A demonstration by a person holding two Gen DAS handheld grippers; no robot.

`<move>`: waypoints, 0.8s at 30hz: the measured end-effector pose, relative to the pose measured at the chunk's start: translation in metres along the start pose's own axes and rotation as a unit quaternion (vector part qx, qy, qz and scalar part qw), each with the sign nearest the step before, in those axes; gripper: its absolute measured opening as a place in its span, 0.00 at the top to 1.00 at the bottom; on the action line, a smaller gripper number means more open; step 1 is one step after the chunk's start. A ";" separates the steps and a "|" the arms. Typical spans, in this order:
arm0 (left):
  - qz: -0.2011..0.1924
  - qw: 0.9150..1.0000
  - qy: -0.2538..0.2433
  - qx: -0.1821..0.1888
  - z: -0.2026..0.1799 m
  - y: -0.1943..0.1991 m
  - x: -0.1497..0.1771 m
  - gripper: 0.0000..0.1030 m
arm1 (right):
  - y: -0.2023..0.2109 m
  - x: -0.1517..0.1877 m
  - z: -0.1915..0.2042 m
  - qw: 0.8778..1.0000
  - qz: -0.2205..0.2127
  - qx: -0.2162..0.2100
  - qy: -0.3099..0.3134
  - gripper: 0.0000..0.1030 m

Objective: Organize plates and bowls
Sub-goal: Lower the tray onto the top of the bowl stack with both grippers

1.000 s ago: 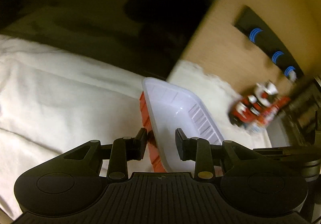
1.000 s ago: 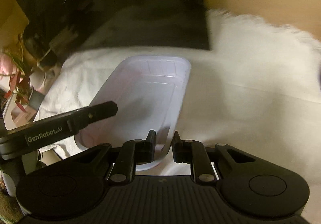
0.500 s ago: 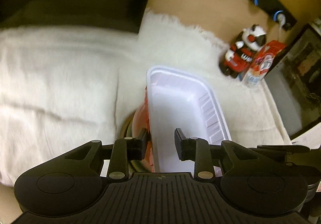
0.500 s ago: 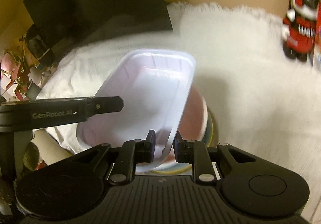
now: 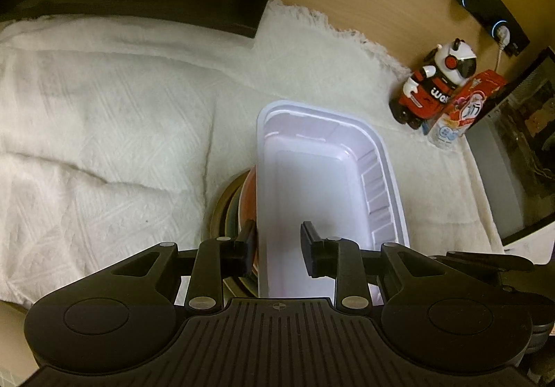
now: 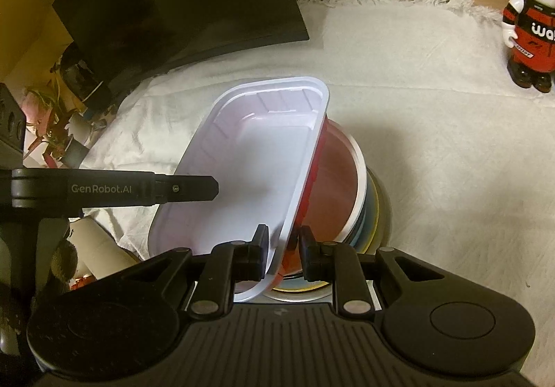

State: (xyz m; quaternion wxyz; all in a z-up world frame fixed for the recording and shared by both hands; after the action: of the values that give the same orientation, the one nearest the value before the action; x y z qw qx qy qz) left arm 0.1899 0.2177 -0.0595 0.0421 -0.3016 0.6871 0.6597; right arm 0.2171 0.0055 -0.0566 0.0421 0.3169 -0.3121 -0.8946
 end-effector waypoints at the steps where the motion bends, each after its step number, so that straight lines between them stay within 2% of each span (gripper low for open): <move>1: 0.003 1.000 0.001 0.003 0.001 -0.001 0.000 0.72 | 0.000 0.000 0.000 1.000 0.001 -0.001 0.000 0.81; 3: 0.010 1.000 0.006 0.010 0.003 -0.002 -0.001 0.75 | 0.000 -0.001 -0.001 1.000 0.005 -0.003 0.001 0.81; 11: 0.023 0.999 0.021 0.041 0.007 -0.003 -0.001 0.75 | 0.006 -0.012 -0.008 1.000 -0.009 0.002 -0.006 0.78; 18: 0.021 0.999 0.009 0.038 0.001 0.001 0.000 0.75 | 0.009 -0.014 -0.002 1.000 -0.009 0.007 0.009 0.76; 24: 0.046 0.998 0.003 0.048 0.000 -0.003 0.005 0.75 | 0.010 -0.011 -0.007 1.000 0.002 0.003 0.007 0.76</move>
State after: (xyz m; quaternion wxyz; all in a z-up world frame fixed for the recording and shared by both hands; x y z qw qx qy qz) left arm 0.1867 0.2164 -0.0646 0.0243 -0.2697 0.7313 0.6260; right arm 0.2285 -0.0034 -0.0486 0.0451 0.3230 -0.3155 -0.8911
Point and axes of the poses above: each gripper's, at about its wrist camera, not at the fingertips, and y roughly against the way its jaws point, z to its left, x to its underside, the point moved 5 cm from there along -y, roughly the way its jaws point, and after that the axes turned 14 degrees about -x, right-handed, at the moved point
